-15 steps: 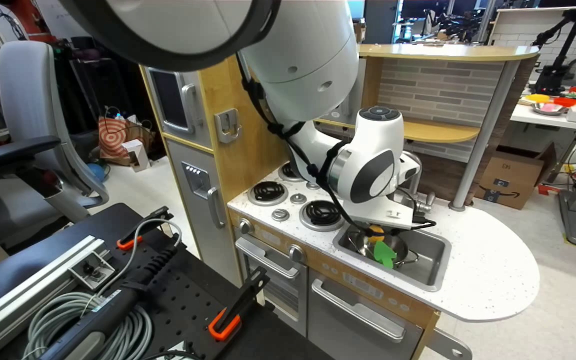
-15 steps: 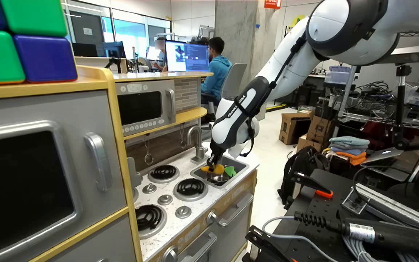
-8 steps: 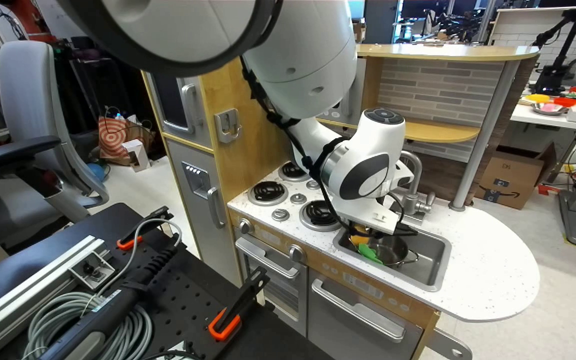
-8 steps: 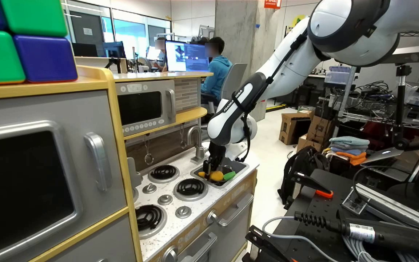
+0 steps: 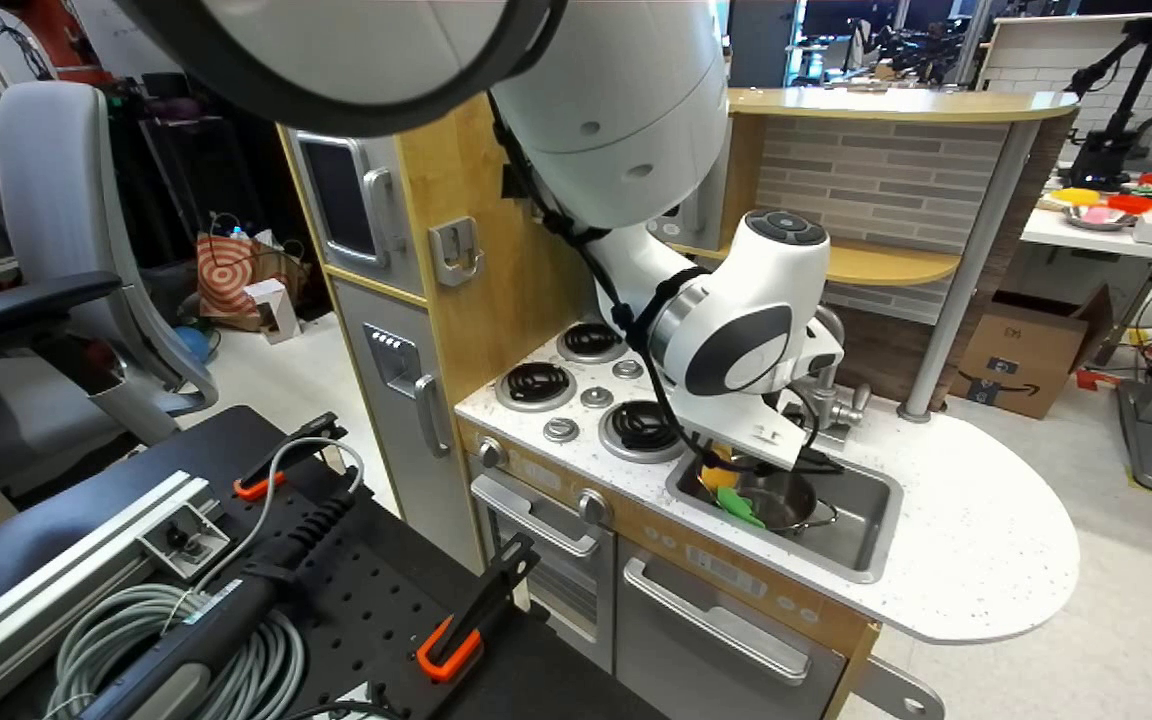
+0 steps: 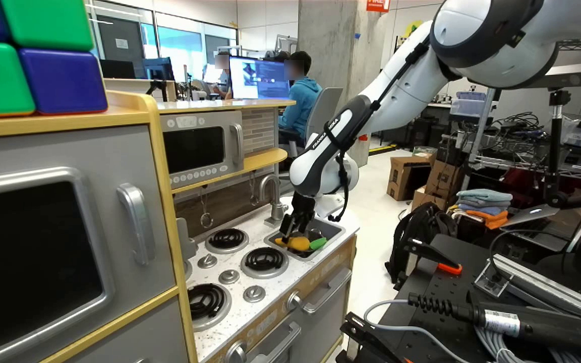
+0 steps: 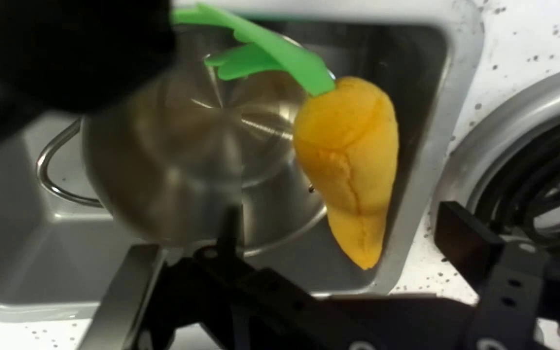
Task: Pick up the carrot plush toy from the stove and put it in the bowl
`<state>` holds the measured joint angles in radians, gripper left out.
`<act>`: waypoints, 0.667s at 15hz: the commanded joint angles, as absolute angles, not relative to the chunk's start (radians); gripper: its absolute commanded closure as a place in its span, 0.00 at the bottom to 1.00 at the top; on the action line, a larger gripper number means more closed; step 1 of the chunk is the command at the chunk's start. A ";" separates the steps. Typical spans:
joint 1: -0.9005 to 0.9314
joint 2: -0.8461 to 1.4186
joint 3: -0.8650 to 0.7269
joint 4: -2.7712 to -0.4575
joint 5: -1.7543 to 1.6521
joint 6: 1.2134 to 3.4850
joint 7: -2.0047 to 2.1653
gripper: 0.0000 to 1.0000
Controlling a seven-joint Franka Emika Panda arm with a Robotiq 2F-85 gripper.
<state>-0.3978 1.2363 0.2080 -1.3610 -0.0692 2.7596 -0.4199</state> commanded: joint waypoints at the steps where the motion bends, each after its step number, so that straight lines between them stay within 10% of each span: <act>1: -0.438 1.190 0.239 -1.405 -0.022 2.731 -0.451 0.25; 10: -0.448 1.201 0.254 -1.384 0.027 2.641 -0.458 0.94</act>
<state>-0.4221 1.2249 0.2262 -1.3687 -0.0175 2.6983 -0.4202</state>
